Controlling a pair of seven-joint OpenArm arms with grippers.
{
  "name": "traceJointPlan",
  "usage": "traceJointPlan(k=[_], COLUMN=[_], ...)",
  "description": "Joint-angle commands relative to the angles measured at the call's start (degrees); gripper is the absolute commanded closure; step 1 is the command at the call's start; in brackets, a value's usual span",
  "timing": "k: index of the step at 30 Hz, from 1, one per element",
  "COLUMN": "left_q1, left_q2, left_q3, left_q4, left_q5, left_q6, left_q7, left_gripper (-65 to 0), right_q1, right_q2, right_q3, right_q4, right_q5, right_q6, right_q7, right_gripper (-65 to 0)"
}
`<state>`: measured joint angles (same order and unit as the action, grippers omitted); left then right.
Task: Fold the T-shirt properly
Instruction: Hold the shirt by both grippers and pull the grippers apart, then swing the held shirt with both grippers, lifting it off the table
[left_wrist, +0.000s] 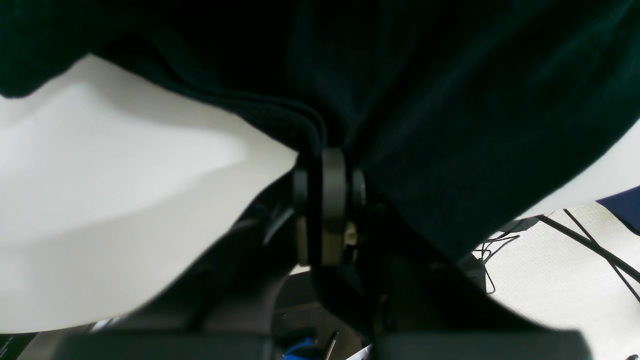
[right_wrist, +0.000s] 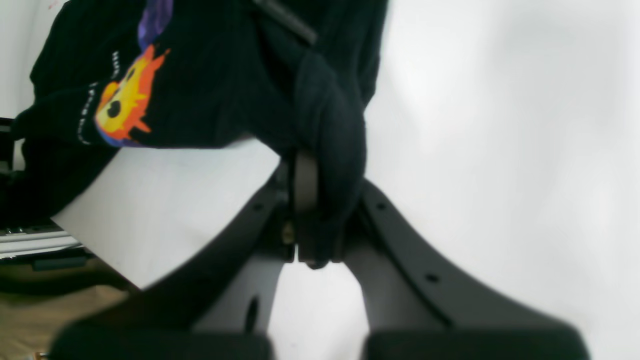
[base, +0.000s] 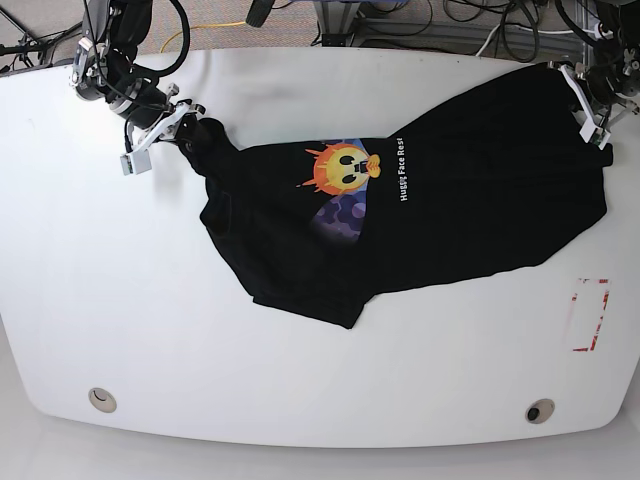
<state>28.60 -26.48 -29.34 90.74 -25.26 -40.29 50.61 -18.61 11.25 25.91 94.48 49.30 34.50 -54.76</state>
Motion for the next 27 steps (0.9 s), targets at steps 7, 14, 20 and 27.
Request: traceJointPlan(k=[7, 14, 20, 27], left_q1=[2.3, 2.39, 0.28, -7.28], left_q2=[-3.81, -6.0, -8.73, -9.17], left_q3=[-0.42, -5.51, -8.68, -10.53], left_q4=[11.99, 20.6, 22.8, 22.62], left_q5=[0.6, 0.33, 0.24, 0.51], left_q6=[0.29, 0.29, 0.29, 0.29], left_q7=[0.42, 0.42, 0.42, 0.42], left_gripper=[0.0, 0.0, 0.0, 0.0], right_q1=[-3.67, -3.06, 0.37, 5.03], right_q2=[1.81, 3.3, 5.85, 8.23], right_q3=[0.51, 1.74, 2.62, 2.53], right_q4=[13.35, 17.66, 17.66, 17.39], right_q5=[1.47, 1.56, 1.56, 1.56], right_q6=[0.36, 0.53, 0.53, 0.53], right_q7=[-0.14, -2.25, -2.51, -2.51], right_gripper=[0.0, 0.0, 0.0, 0.0])
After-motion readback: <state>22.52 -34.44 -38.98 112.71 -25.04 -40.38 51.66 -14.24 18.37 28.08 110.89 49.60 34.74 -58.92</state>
